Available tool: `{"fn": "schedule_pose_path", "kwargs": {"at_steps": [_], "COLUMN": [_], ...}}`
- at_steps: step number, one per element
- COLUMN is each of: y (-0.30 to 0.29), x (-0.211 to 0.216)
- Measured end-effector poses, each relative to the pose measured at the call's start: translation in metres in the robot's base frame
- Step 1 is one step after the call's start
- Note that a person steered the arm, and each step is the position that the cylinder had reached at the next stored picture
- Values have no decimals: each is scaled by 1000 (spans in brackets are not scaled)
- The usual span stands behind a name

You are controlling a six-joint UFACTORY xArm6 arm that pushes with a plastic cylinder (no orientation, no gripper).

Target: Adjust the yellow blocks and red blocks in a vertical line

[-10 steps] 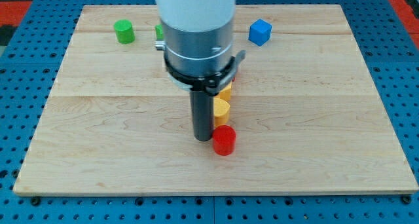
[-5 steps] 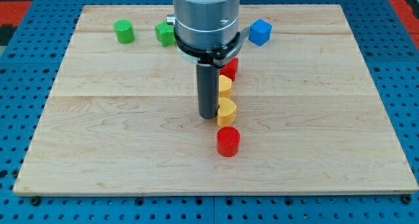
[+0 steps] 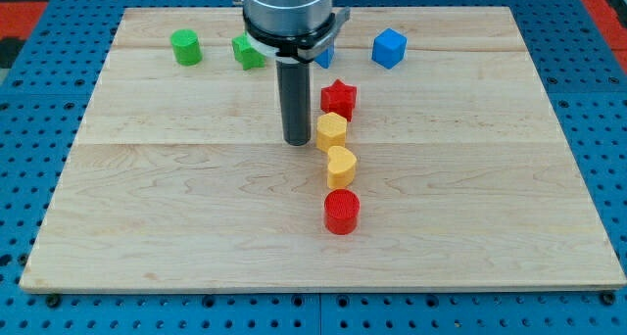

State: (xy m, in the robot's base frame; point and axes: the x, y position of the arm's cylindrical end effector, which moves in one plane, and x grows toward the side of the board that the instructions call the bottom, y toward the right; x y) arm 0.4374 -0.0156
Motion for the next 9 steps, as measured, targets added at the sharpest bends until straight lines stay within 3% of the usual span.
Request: {"fn": "schedule_pose_path", "kwargs": {"at_steps": [2,3,7,8,9], "y": [17,0,34,3,-13], "x": [1,-15,-51,-25,34]}}
